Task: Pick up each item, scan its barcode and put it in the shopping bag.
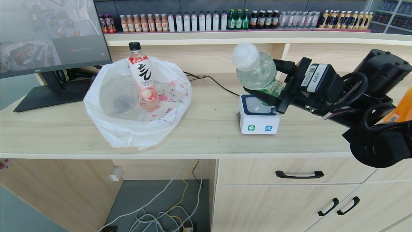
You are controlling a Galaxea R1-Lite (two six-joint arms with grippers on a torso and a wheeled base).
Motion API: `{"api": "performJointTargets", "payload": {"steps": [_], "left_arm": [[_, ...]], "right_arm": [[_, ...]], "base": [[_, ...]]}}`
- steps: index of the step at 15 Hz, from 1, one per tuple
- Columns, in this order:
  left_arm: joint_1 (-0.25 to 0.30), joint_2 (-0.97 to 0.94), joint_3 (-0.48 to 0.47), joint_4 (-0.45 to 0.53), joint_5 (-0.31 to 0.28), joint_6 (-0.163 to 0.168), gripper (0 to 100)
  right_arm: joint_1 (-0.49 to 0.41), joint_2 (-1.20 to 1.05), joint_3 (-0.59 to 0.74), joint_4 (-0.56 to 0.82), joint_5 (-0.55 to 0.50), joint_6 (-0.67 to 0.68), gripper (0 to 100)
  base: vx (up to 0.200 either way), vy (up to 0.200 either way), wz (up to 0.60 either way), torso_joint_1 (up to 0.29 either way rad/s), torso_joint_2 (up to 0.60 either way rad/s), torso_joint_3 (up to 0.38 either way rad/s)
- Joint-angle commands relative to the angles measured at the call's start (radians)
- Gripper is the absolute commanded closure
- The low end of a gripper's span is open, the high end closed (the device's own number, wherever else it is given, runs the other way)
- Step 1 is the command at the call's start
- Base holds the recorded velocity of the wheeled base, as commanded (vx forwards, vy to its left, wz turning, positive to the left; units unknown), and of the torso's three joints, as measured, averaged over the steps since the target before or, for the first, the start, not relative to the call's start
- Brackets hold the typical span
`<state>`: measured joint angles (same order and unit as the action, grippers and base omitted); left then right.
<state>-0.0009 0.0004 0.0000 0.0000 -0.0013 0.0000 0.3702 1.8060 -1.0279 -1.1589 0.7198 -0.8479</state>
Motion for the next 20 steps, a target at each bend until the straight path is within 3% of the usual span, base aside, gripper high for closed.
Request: {"api": "performJointTargets", "payload": {"steps": [1, 3, 5, 6, 8, 10, 14, 18, 20], "left_arm": [[-0.001, 0.000, 0.000, 0.000, 0.001, 0.000, 0], [-0.001, 0.000, 0.000, 0.000, 0.000, 0.002, 0], [-0.001, 0.000, 0.000, 0.000, 0.000, 0.002, 0], [-0.001, 0.000, 0.000, 0.000, 0.000, 0.002, 0], [-0.001, 0.000, 0.000, 0.000, 0.000, 0.002, 0], [-0.001, 0.000, 0.000, 0.000, 0.000, 0.002, 0], [0.001, 0.000, 0.000, 0.000, 0.000, 0.002, 0], [0.001, 0.000, 0.000, 0.000, 0.000, 0.000, 0], [0.001, 0.000, 0.000, 0.000, 0.000, 0.000, 0]], "right_arm": [[0.004, -0.017, -0.017, -0.004, -0.002, 0.023, 100], [0.003, -0.017, -0.023, -0.004, -0.011, 0.105, 100], [0.004, -0.022, -0.035, -0.024, -0.115, 0.207, 100], [0.004, -0.022, -0.041, -0.064, -0.180, 0.274, 100], [0.004, 0.023, -0.037, -0.219, -0.430, 0.526, 100], [0.003, 0.064, -0.043, -0.272, -0.514, 0.642, 100], [0.004, 0.082, -0.038, -0.303, -0.536, 0.693, 100], [0.042, 0.110, -0.034, -0.412, -0.757, 0.790, 100], [0.065, 0.093, -0.006, -0.412, -0.773, 0.799, 100]], "base": [[0.000, 0.000, 0.00, 0.000, 0.00, 0.000], [0.000, 0.000, 0.00, 0.000, 0.00, 0.000], [0.000, 0.000, 0.00, 0.000, 0.00, 0.000], [0.000, 0.000, 0.00, 0.000, 0.00, 0.000], [0.000, 0.000, 0.00, 0.000, 0.00, 0.000], [0.000, 0.000, 0.00, 0.000, 0.00, 0.000], [0.000, 0.000, 0.00, 0.000, 0.00, 0.000], [0.000, 0.000, 0.00, 0.000, 0.00, 0.000], [0.000, 0.000, 0.00, 0.000, 0.00, 0.000]]}}
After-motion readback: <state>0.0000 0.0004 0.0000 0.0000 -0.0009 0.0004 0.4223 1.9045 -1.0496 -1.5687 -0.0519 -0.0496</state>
